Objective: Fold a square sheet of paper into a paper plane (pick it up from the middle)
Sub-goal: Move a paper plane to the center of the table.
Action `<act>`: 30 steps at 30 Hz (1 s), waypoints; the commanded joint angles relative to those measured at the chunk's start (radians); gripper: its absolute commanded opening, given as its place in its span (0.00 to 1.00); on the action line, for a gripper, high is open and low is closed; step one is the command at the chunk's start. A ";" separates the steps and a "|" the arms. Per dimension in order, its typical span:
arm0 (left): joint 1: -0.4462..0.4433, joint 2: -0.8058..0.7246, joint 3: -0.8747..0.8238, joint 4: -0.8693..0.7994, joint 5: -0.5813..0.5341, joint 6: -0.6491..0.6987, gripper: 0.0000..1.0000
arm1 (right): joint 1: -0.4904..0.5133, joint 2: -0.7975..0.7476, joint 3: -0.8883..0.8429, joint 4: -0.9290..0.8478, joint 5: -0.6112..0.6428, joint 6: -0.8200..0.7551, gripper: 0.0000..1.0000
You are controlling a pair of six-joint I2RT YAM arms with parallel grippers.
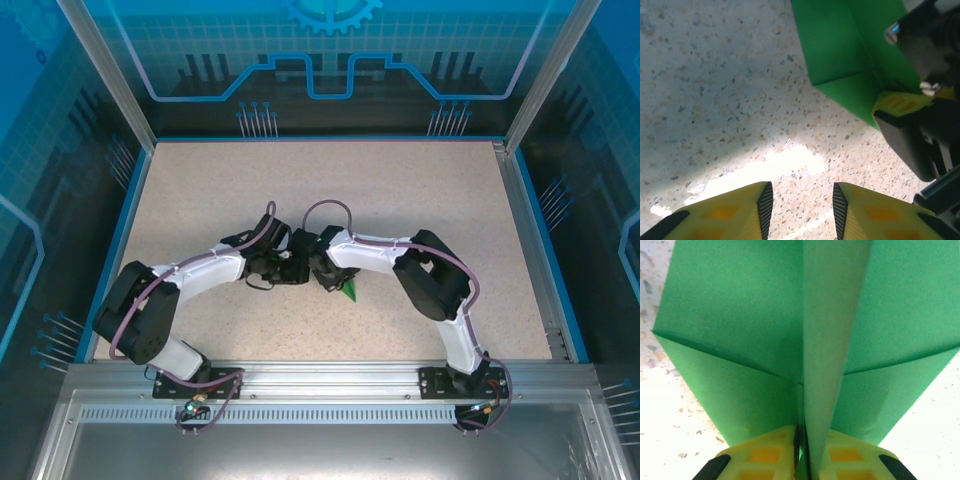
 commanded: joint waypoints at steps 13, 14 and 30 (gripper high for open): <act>0.020 -0.104 -0.015 -0.061 -0.052 0.031 0.40 | 0.039 0.042 -0.021 -0.009 0.039 0.037 0.06; 0.021 -0.108 -0.014 -0.066 -0.053 0.034 0.40 | 0.041 0.042 -0.022 -0.010 0.046 0.038 0.05; 0.061 -0.136 0.030 -0.074 -0.047 0.036 0.44 | 0.023 -0.169 -0.061 0.018 0.029 0.028 0.27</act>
